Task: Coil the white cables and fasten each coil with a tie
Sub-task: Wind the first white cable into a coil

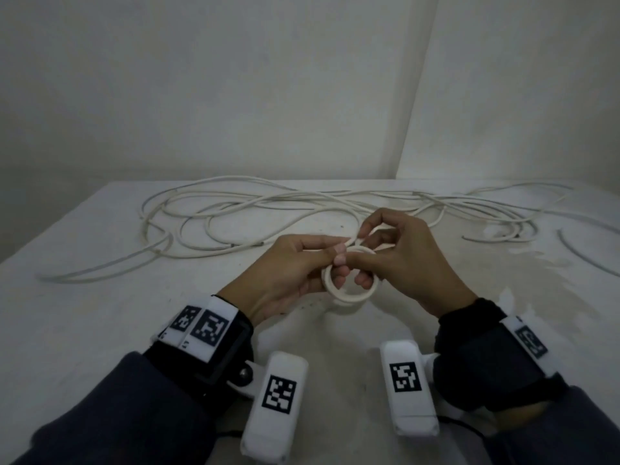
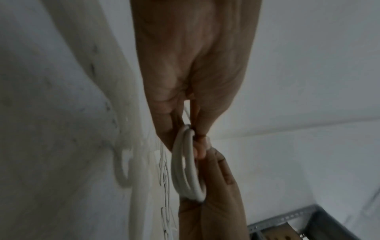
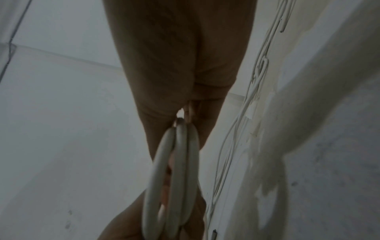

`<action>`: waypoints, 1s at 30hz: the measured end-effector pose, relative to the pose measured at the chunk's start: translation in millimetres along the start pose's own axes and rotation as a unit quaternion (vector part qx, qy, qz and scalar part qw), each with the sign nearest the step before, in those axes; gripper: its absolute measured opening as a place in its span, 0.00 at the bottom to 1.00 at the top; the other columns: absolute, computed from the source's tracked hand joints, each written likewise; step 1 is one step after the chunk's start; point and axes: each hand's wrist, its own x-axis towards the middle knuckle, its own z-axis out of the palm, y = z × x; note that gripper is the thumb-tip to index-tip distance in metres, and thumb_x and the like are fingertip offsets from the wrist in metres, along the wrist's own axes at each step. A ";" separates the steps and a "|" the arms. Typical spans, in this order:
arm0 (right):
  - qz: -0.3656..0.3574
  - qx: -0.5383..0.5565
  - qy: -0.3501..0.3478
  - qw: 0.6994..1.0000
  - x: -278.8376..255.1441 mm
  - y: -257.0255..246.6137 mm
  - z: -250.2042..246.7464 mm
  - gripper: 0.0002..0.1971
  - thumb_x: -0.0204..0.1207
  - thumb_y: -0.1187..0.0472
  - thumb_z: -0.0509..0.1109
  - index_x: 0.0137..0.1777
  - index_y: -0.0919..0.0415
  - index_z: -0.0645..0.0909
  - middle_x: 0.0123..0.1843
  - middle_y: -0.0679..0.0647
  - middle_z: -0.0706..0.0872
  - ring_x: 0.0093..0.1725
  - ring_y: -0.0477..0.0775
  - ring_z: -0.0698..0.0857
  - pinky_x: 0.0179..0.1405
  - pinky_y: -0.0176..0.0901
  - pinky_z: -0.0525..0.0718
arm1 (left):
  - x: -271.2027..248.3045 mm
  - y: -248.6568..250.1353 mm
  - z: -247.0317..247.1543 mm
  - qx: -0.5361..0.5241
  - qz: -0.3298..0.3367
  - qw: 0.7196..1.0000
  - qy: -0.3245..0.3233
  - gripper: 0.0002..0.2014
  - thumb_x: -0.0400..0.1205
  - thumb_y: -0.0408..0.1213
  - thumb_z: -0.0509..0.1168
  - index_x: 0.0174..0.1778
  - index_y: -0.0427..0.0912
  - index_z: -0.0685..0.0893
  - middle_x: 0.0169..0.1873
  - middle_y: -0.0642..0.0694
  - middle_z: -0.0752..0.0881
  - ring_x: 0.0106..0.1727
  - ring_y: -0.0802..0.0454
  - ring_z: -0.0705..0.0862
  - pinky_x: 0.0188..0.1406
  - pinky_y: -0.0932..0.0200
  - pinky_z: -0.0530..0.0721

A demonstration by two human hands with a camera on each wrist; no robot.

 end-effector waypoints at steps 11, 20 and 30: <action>-0.063 -0.209 -0.051 0.975 3.2 2.8 -18.7 0.10 0.64 0.48 0.80 0.35 0.52 0.86 0.53 0.48 0.87 0.58 0.41 0.83 0.61 0.41 0.76 | 1.6 13.5 -0.1 0.348 0.299 0.888 0.040 0.10 0.80 0.31 0.69 0.53 0.50 0.89 0.30 0.58 0.88 0.28 0.64 0.85 0.35 0.68 0.81; 0.051 0.160 -0.157 0.973 -0.5 -3.1 5.5 0.16 0.77 0.52 0.61 0.38 0.59 0.87 0.42 0.59 0.89 0.44 0.57 0.86 0.54 0.51 0.84 | 3.0 7.8 2.7 0.182 0.338 0.916 0.117 0.07 0.81 0.28 0.66 0.48 0.42 0.89 0.30 0.56 0.87 0.28 0.62 0.79 0.35 0.68 0.80; 0.139 0.365 -0.181 0.902 -1.1 -7.9 13.3 0.21 0.80 0.51 0.54 0.51 0.66 0.84 0.30 0.55 0.80 0.45 0.54 0.87 0.49 0.44 0.80 | 5.3 1.5 -0.2 0.278 0.391 0.855 0.198 0.07 0.84 0.37 0.65 0.50 0.45 0.89 0.40 0.57 0.89 0.42 0.64 0.86 0.44 0.69 0.80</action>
